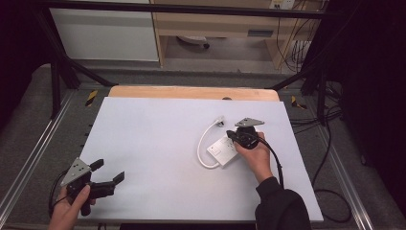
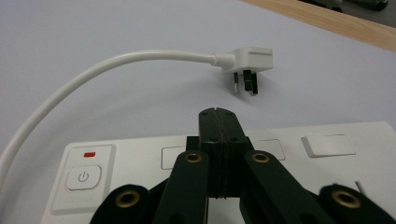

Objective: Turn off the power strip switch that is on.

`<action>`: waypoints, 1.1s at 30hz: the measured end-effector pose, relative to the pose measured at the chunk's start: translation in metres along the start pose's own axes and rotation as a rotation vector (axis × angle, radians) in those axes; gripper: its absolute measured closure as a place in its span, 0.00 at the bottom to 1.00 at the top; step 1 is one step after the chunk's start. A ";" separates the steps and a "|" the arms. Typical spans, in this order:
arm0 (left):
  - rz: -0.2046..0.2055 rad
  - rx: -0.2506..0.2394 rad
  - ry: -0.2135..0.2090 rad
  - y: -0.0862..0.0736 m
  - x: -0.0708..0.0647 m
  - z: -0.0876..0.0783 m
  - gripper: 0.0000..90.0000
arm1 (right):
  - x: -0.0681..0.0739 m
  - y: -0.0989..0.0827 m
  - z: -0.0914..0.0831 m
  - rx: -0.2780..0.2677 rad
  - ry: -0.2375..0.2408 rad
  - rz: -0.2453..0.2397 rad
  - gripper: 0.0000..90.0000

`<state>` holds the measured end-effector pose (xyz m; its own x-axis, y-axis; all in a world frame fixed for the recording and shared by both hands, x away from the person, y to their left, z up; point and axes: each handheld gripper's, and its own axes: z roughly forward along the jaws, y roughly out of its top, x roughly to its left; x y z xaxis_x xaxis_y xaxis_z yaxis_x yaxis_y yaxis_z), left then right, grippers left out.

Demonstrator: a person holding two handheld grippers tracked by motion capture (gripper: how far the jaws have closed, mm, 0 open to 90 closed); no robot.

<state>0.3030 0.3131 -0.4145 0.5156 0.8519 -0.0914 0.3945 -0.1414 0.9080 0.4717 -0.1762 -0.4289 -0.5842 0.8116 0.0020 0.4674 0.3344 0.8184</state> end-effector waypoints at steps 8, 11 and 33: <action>-0.001 0.001 -0.001 0.000 0.000 0.000 0.06 | 0.001 -0.001 0.003 0.008 0.005 0.000 1.00; -0.001 0.001 -0.001 0.000 0.000 0.000 0.06 | 0.002 -0.002 0.004 0.012 0.006 0.004 1.00; 0.001 0.001 0.001 0.000 0.000 0.000 0.06 | 0.003 -0.008 0.006 0.004 0.012 0.018 1.00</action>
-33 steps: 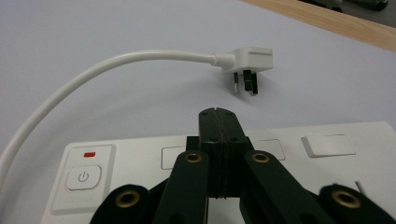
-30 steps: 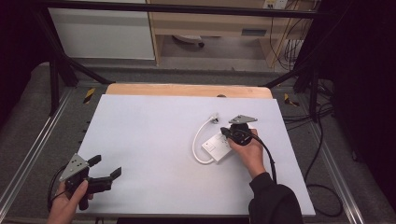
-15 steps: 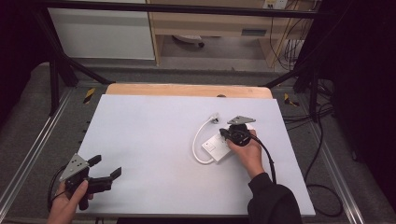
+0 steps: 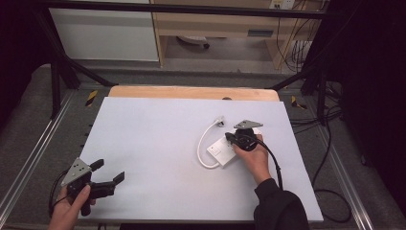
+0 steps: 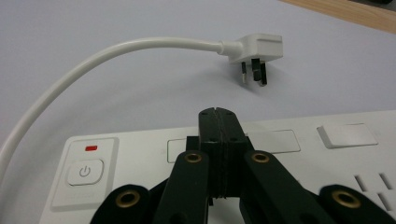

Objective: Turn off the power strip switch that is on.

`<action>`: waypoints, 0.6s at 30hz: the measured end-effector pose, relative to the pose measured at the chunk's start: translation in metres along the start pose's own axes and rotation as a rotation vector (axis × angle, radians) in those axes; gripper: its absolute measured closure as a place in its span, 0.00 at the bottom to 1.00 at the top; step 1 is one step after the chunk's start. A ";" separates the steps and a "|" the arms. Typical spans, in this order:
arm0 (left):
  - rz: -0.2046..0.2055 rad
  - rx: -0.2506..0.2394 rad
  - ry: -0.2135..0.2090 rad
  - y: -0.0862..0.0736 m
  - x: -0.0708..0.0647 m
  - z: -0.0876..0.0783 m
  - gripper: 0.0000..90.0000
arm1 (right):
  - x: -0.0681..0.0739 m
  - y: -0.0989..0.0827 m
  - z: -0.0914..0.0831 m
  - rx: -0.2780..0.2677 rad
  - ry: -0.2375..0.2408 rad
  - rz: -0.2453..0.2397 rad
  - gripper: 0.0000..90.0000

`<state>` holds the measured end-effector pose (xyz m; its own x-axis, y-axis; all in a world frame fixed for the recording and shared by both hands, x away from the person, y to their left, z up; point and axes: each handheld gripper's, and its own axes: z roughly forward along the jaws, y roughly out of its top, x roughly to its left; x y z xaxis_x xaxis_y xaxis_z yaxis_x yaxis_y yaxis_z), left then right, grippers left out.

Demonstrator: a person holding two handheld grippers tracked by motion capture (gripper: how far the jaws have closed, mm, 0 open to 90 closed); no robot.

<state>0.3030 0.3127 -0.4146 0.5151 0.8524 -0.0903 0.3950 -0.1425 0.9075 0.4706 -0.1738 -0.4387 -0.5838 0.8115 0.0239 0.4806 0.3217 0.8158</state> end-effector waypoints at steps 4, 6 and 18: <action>0.000 0.001 -0.003 0.000 0.000 0.000 0.06 | 0.000 -0.001 0.000 -0.006 0.001 0.014 1.00; -0.001 0.000 -0.001 0.000 0.000 0.000 0.06 | 0.000 -0.002 0.000 -0.008 0.001 0.018 1.00; 0.000 0.002 -0.001 0.000 0.000 0.000 0.06 | -0.001 -0.002 -0.001 -0.009 0.005 0.035 1.00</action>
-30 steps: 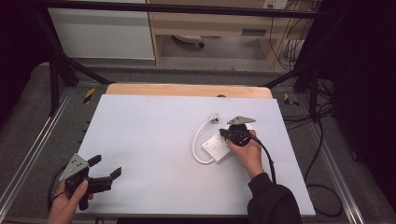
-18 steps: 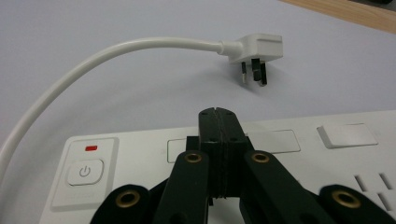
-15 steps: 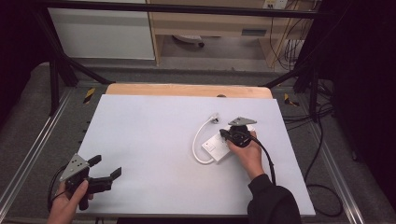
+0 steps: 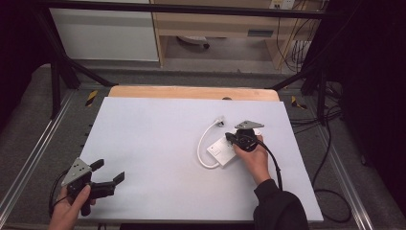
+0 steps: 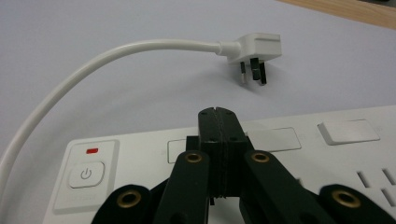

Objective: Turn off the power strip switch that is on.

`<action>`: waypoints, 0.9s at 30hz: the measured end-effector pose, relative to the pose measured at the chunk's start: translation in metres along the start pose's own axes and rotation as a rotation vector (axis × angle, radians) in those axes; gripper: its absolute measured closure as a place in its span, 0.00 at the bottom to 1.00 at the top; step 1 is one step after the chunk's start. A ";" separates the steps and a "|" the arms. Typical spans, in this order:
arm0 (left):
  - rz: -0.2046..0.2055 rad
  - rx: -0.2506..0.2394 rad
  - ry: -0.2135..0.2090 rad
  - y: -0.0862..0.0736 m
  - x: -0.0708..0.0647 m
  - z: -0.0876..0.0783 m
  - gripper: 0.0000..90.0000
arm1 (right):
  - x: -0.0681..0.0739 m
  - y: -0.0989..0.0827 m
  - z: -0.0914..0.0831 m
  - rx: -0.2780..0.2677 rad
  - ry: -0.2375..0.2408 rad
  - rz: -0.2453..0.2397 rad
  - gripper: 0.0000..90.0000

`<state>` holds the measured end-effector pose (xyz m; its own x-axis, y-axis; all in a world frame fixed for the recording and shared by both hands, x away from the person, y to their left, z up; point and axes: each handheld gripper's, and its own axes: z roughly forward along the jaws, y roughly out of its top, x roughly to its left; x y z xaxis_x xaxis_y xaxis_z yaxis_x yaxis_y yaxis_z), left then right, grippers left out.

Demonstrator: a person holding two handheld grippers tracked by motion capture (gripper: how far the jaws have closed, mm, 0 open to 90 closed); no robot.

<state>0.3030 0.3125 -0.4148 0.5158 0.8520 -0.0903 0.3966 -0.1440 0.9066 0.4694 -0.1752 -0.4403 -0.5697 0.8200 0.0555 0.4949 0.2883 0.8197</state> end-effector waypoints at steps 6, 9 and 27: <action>0.000 0.000 0.000 0.000 0.000 0.000 0.06 | 0.002 0.000 0.001 0.001 0.012 -0.003 1.00; 0.001 0.000 -0.001 0.000 0.000 0.000 0.06 | 0.002 0.000 0.002 0.001 0.010 0.001 1.00; 0.000 0.002 0.001 0.000 0.000 0.000 0.06 | -0.003 -0.002 0.001 0.010 -0.001 0.016 1.00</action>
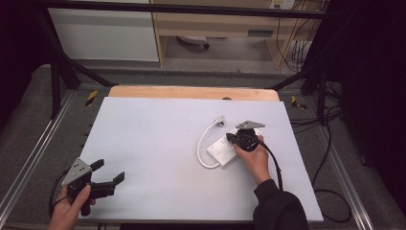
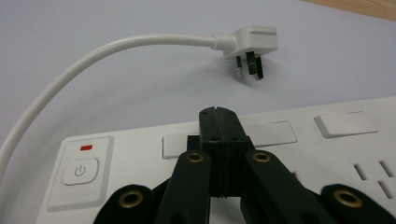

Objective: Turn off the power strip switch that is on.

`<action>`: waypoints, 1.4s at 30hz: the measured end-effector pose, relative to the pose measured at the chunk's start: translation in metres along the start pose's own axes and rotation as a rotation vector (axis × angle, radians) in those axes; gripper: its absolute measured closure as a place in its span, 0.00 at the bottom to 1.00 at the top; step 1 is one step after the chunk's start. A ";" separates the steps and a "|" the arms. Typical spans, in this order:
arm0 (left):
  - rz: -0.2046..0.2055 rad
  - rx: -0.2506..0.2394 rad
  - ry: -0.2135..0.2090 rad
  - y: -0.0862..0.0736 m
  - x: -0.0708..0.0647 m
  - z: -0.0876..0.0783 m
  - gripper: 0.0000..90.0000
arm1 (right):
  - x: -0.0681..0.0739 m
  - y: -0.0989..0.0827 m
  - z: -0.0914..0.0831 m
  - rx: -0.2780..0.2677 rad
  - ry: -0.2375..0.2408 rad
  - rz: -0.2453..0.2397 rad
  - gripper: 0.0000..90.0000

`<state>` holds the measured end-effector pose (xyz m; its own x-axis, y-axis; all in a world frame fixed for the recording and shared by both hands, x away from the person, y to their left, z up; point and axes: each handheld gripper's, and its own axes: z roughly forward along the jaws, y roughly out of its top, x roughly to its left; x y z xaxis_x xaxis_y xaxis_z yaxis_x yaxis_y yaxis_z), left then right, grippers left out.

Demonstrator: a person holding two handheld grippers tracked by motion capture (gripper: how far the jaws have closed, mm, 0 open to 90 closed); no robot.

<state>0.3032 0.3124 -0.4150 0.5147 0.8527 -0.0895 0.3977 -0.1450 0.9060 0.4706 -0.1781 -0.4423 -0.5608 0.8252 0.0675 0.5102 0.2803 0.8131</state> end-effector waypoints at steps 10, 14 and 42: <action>-0.002 -0.001 -0.001 0.000 0.000 -0.001 0.06 | 0.001 0.001 0.000 -0.011 -0.009 -0.010 1.00; -0.001 0.000 0.000 0.000 0.000 0.000 0.06 | 0.002 0.002 -0.002 -0.023 -0.005 -0.013 1.00; -0.002 -0.001 0.003 0.000 0.001 -0.001 0.06 | -0.001 0.026 -0.029 -0.061 -0.028 0.060 0.11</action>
<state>0.3030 0.3132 -0.4148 0.5115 0.8545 -0.0899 0.3979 -0.1428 0.9063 0.4656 -0.1863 -0.4040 -0.5119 0.8530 0.1014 0.5011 0.2006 0.8418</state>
